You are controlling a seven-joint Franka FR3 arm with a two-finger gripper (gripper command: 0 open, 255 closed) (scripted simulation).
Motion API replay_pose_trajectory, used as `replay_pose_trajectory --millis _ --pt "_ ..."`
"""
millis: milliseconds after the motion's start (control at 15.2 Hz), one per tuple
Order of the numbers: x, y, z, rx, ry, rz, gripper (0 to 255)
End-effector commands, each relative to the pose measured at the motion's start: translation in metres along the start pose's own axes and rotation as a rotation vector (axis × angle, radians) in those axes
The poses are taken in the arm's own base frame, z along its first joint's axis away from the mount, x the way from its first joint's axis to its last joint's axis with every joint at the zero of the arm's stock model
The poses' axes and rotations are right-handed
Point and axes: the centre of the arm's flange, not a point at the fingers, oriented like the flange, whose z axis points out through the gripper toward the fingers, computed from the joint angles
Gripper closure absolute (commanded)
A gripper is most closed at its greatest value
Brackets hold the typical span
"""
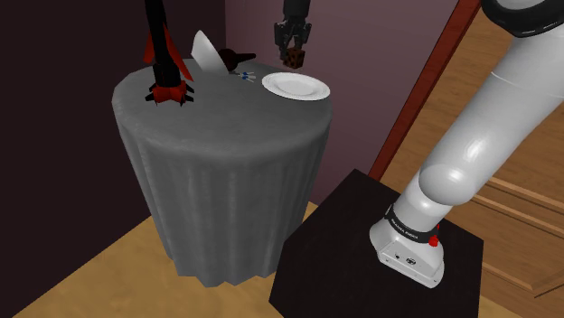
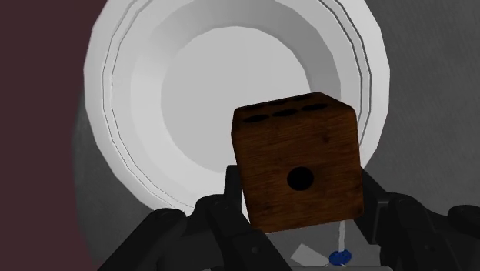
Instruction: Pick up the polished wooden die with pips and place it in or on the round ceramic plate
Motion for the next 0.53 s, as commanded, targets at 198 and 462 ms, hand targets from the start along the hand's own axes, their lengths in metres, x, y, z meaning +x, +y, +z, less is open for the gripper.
replay_pose_trajectory --millis 198,462 --pt "-0.008 0.032 -0.011 0.0 0.0 0.0 255" --pt "-0.008 0.032 0.01 0.0 0.0 0.0 255"
